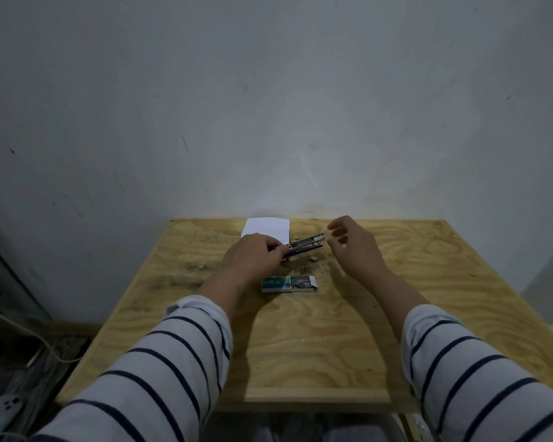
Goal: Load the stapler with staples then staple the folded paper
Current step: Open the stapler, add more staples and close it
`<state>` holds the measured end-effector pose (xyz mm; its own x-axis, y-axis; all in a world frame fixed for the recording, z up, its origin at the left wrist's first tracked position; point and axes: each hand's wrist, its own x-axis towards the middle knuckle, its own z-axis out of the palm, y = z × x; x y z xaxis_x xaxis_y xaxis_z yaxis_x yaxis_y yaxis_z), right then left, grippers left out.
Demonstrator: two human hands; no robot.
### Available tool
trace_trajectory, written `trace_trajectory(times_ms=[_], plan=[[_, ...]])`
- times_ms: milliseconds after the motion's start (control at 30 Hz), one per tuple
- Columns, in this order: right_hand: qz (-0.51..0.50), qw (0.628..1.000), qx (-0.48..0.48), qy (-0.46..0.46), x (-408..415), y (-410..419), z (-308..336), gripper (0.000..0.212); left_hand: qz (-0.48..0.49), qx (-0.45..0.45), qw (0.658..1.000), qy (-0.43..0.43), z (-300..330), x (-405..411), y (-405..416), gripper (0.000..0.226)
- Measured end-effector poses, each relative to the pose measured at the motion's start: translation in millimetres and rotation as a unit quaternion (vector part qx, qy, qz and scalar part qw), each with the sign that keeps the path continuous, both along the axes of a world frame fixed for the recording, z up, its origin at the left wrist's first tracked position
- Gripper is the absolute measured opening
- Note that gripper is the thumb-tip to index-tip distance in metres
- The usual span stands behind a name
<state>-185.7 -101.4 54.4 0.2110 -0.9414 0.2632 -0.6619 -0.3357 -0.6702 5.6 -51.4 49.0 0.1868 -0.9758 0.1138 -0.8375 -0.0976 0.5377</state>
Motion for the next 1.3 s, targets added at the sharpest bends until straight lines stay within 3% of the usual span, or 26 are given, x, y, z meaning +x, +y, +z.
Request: trace_trajectory(times_ms=[67, 133, 200, 300, 433, 500, 567, 700, 1067, 1200, 1300], plan=[[0.017, 0.966, 0.171, -0.192, 3.9, 3.8, 3.7, 0.034, -0.003, -0.001, 1.0, 0.001, 0.3, -0.7, 0.4, 0.028], [0.035, 0.896, 0.3, -0.326, 7.1, 7.7, 5.1, 0.039, -0.008, -0.006, 1.0, 0.009, 0.8, -1.8, 0.4, 0.028], [0.043, 0.857, 0.344, -0.382, 9.9, 8.4, 5.0, 0.033, -0.022, -0.012, 0.999, 0.027, 2.1, -3.9, 1.4, 0.027], [0.025, 0.85, 0.316, -0.421, 14.4, 5.5, 2.6, 0.029, -0.074, -0.014, 0.995, 0.058, 4.4, -5.4, 3.2, 0.022], [-0.018, 0.865, 0.269, -0.424, 15.4, 0.4, 1.9, 0.025, -0.12, -0.018, 0.992, -0.016, 7.3, -0.4, 1.0, 0.039], [-0.033, 0.875, 0.249, -0.415, 16.3, -1.2, 2.1, 0.023, -0.105, -0.023, 0.988, -0.111, 13.3, 1.2, -0.1, 0.037], [-0.046, 0.896, 0.216, -0.386, 17.5, -2.5, 1.7, 0.02, -0.074, -0.052, 0.968, -0.235, 22.8, -0.6, -0.9, 0.041], [-0.027, 0.926, 0.145, -0.348, 20.4, -3.6, 5.4, 0.02, -0.062, -0.113, 0.939, -0.319, 34.6, -7.6, -3.2, 0.064], [-0.023, 0.959, 0.07, -0.273, 28.3, -0.4, 24.0, 0.022, -0.061, -0.142, 0.909, -0.387, 51.0, -24.0, 1.6, 0.075], [-0.036, 0.96, 0.071, -0.268, 27.0, -0.1, 21.9, 0.022, -0.074, -0.133, 0.928, -0.34, 56.0, -24.4, -1.4, 0.083], [-0.042, 0.955, 0.091, -0.278, 26.0, 0.8, 19.6, 0.025, -0.08, -0.105, 0.959, -0.253, 56.5, -23.4, -2.8, 0.093]])
